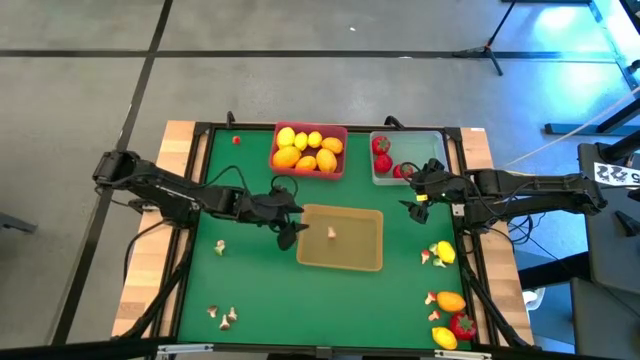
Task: Sort produce into baskets
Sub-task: Put the red mushroom into the orange bin
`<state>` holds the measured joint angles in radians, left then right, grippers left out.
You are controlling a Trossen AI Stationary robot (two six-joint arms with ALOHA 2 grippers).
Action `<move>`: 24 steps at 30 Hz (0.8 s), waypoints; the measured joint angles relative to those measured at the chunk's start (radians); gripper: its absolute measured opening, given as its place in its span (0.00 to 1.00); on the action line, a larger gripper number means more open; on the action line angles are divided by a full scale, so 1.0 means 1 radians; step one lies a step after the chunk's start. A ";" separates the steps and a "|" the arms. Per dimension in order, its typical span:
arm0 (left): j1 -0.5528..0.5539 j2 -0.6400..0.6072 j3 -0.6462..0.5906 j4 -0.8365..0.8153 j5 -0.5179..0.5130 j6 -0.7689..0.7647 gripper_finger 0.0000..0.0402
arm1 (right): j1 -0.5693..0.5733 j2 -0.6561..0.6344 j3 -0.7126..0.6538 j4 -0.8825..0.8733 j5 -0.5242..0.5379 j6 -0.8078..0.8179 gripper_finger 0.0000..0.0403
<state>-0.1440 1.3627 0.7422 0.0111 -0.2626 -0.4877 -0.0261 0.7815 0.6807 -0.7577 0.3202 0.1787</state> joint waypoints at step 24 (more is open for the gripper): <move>-0.039 -0.208 -0.101 -0.965 0.017 -0.837 0.66 | 0.000 0.000 0.000 -0.003 0.000 0.006 0.99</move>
<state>-0.1833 1.1545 0.6411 -0.9537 -0.2458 -1.3242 -0.0265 0.7811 0.6807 -0.7605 0.3202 0.1844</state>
